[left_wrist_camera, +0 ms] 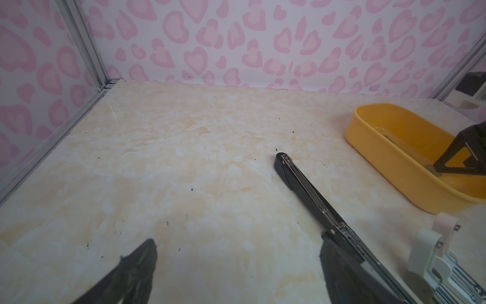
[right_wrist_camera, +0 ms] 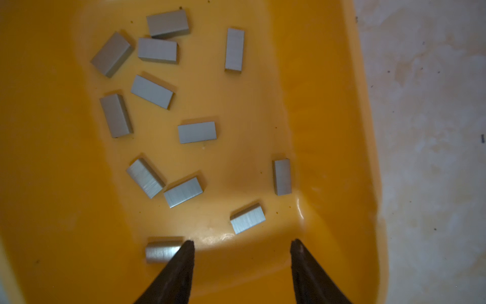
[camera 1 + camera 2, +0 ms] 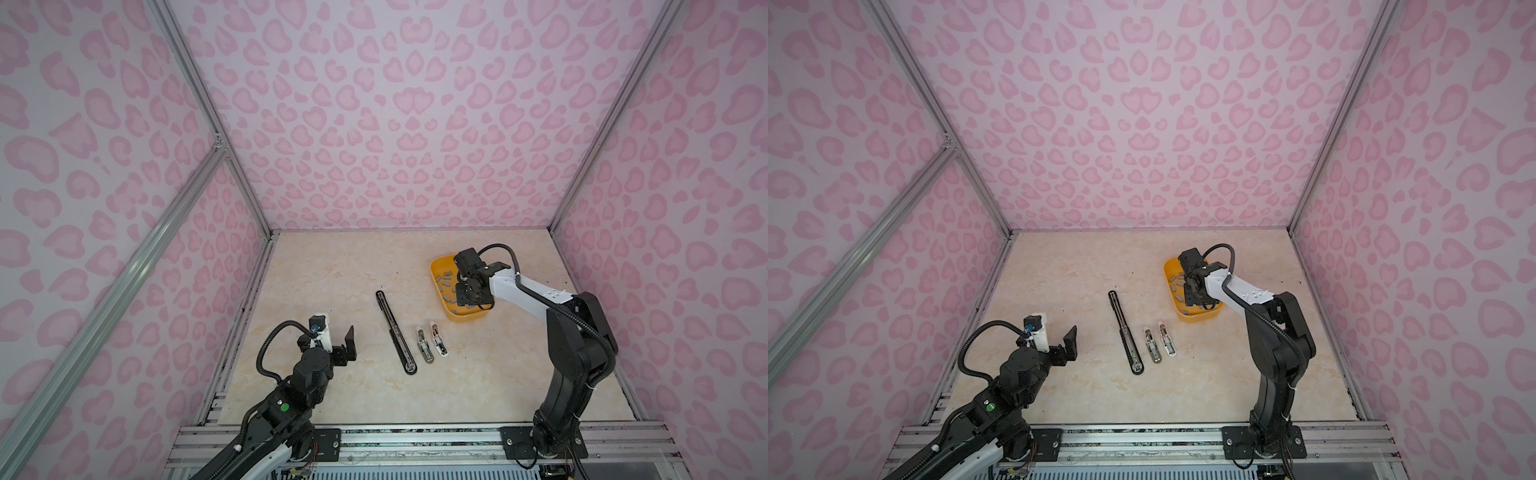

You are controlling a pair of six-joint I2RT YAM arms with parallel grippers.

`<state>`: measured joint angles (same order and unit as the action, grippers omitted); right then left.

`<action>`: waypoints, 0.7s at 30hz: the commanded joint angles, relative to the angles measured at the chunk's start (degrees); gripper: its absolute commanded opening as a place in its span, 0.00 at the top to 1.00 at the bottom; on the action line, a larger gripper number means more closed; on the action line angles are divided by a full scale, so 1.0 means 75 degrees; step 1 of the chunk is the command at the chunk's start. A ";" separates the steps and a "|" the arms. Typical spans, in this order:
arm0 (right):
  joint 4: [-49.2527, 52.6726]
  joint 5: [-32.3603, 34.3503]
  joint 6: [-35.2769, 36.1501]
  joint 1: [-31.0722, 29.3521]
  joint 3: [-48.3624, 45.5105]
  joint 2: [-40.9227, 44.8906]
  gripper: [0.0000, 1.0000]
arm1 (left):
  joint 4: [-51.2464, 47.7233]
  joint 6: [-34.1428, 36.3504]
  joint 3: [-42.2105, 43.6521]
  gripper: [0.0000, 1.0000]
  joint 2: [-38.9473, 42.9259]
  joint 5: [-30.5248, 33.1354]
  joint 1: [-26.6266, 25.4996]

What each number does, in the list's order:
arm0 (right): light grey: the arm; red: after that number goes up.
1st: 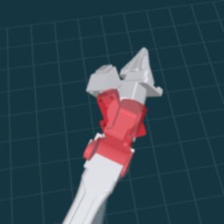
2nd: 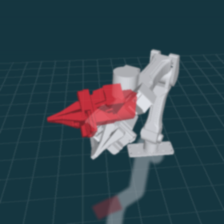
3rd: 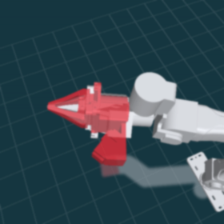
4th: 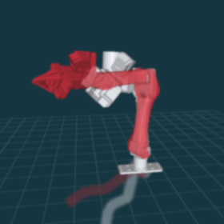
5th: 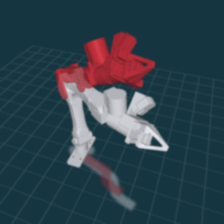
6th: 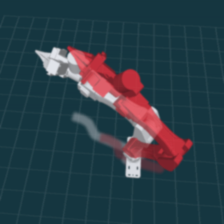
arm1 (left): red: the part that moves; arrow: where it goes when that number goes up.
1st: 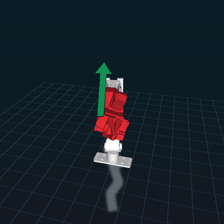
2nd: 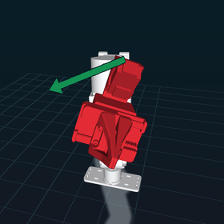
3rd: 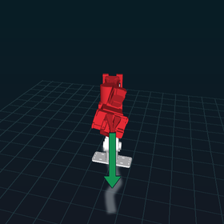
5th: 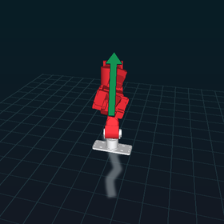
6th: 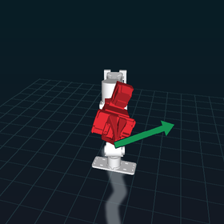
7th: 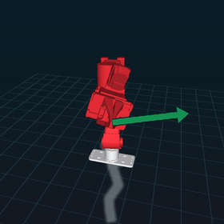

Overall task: Load the staples into the stapler
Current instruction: 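Move the right gripper into the yellow tray over the staple strips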

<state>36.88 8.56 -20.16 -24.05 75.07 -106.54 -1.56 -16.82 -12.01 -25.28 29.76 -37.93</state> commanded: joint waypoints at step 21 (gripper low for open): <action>0.0042 0.0110 -0.1399 -0.1355 -0.2860 0.2337 0.41 | 0.0241 0.0086 0.0076 0.02 0.0283 -0.0499 0.0004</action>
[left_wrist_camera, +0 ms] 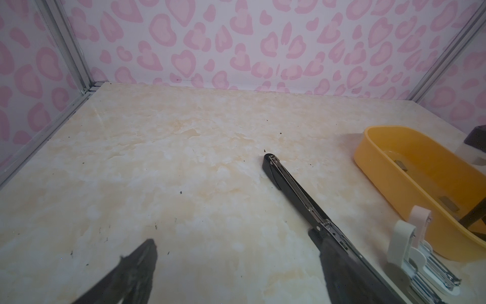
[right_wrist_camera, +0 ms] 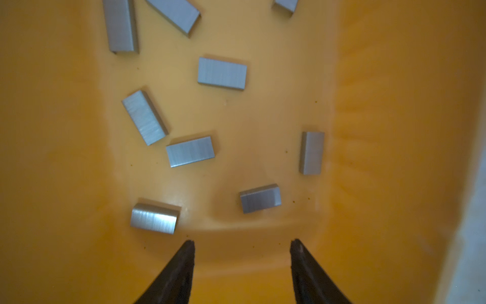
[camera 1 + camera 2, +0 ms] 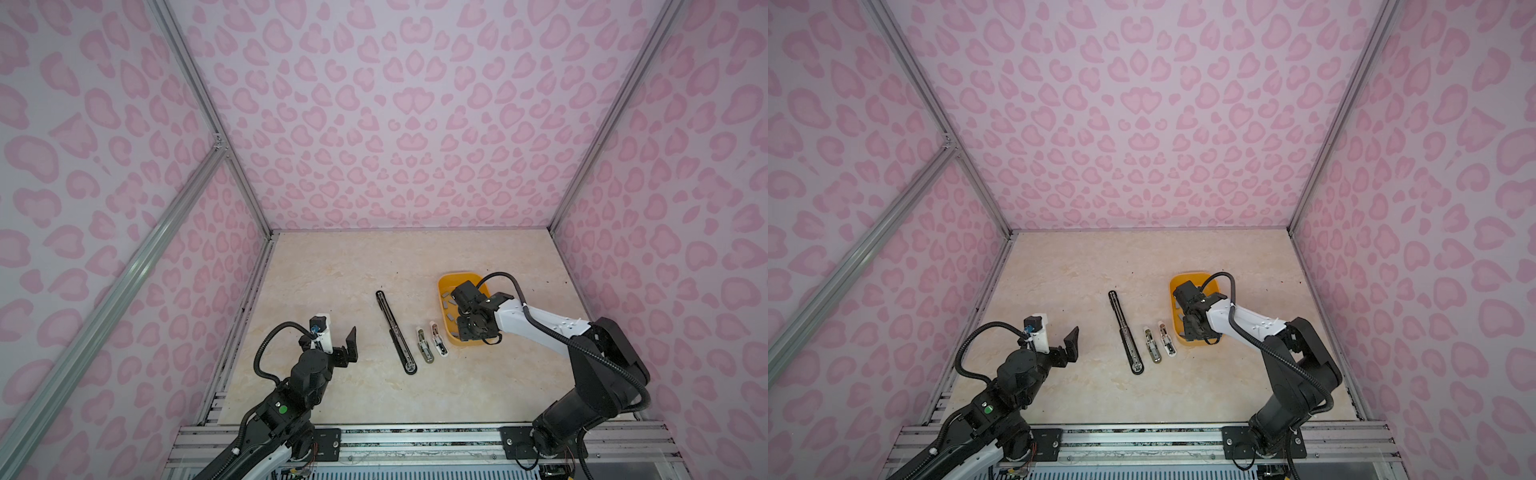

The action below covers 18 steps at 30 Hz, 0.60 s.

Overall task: Load the staples into the stapler
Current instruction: 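Move the right gripper into the yellow tray over the staple strips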

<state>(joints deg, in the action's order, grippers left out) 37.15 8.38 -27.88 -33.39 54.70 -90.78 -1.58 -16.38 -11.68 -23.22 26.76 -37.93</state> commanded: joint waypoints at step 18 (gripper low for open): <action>-0.1039 0.0894 -0.0073 0.1166 0.2198 -0.1593 0.60 | 0.0319 -0.0007 -0.0025 0.02 -0.0230 0.0024 0.0003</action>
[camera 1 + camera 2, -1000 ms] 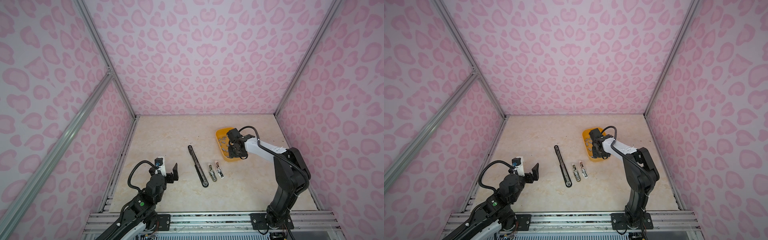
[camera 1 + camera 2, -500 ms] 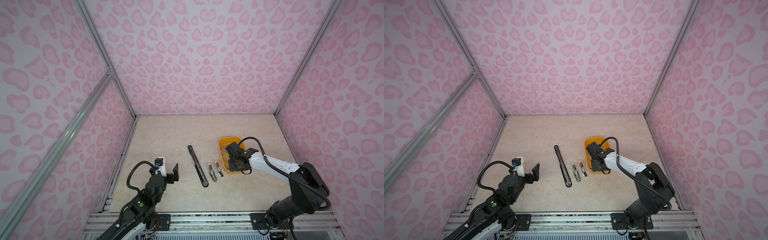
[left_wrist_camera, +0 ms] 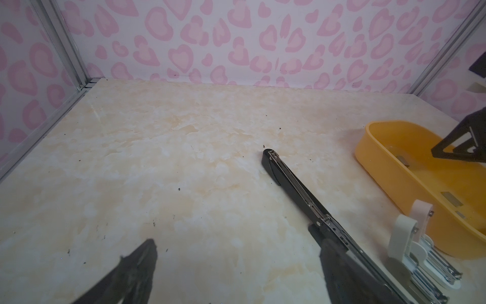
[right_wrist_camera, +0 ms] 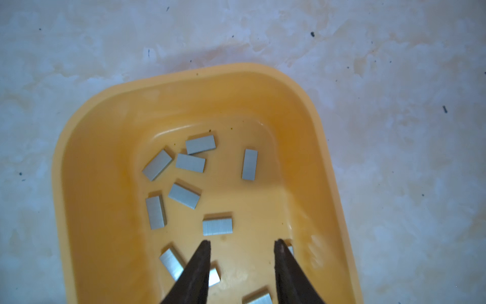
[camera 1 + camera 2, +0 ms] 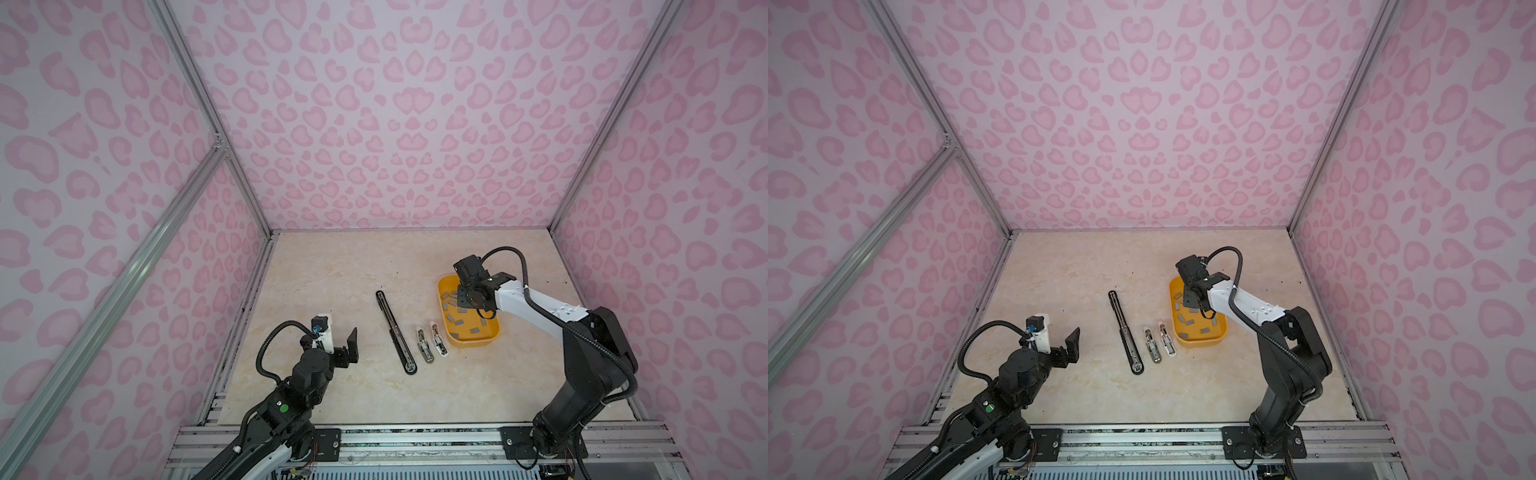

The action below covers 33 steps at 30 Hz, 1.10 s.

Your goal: Load the staples into the stapler

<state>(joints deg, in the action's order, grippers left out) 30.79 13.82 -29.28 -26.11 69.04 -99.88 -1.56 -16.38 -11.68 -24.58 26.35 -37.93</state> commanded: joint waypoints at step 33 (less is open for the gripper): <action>-0.0700 -0.0598 -0.0042 0.0651 0.0569 -0.1888 0.69 | 0.0467 0.0040 -0.0128 0.02 -0.0416 0.0155 0.0007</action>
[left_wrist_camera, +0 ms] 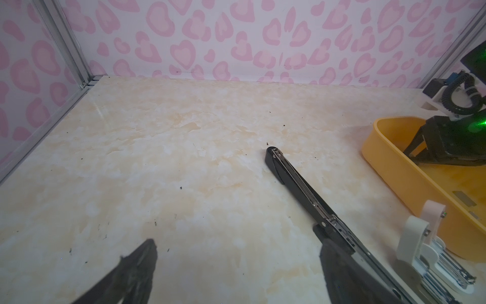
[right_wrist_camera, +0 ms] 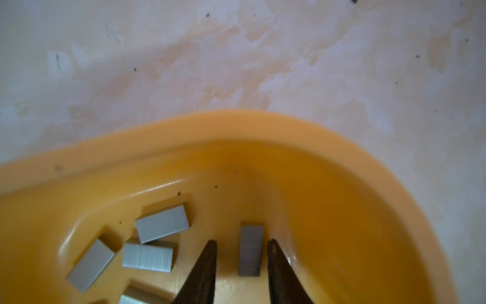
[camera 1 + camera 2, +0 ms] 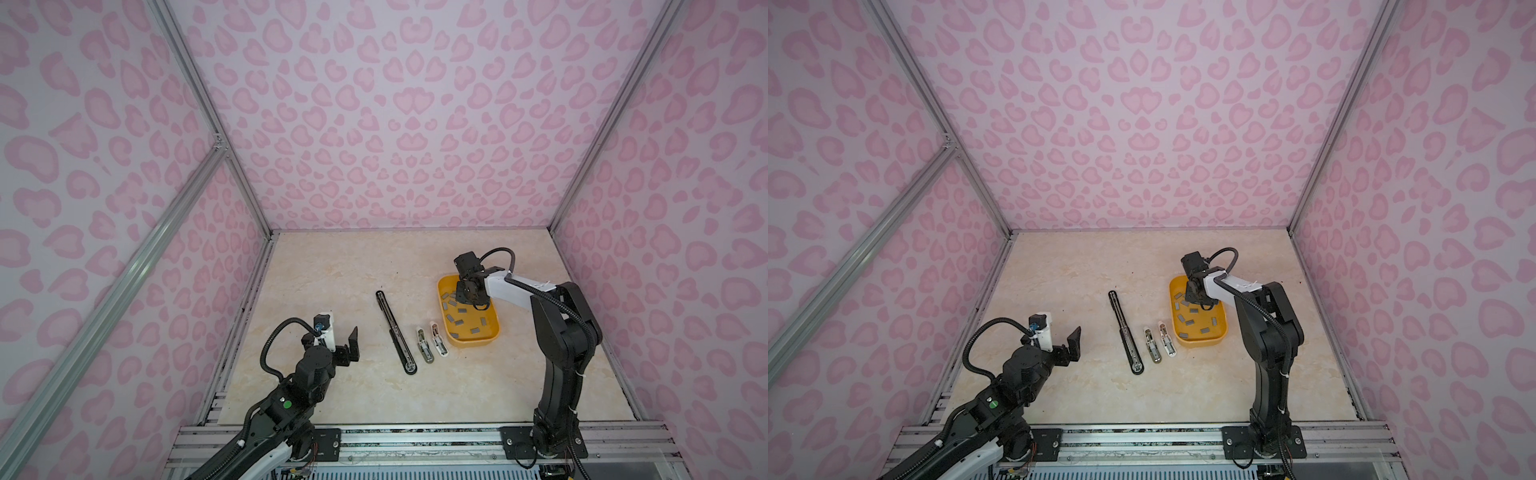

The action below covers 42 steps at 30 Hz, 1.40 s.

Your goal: Load the staples into the stapler

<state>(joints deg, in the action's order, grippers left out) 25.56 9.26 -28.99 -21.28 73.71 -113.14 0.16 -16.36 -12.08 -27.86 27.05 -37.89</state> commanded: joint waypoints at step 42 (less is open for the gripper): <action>-0.0446 -0.0037 -0.0089 0.0048 -0.0635 0.0769 0.86 | -0.2509 -0.3147 -0.2158 0.02 -0.0403 0.1443 -0.0002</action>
<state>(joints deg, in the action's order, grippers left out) 22.33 8.60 -29.54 -20.88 70.28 -109.60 -8.05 -24.84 -21.96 -30.22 32.80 -37.89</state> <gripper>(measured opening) 0.143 0.977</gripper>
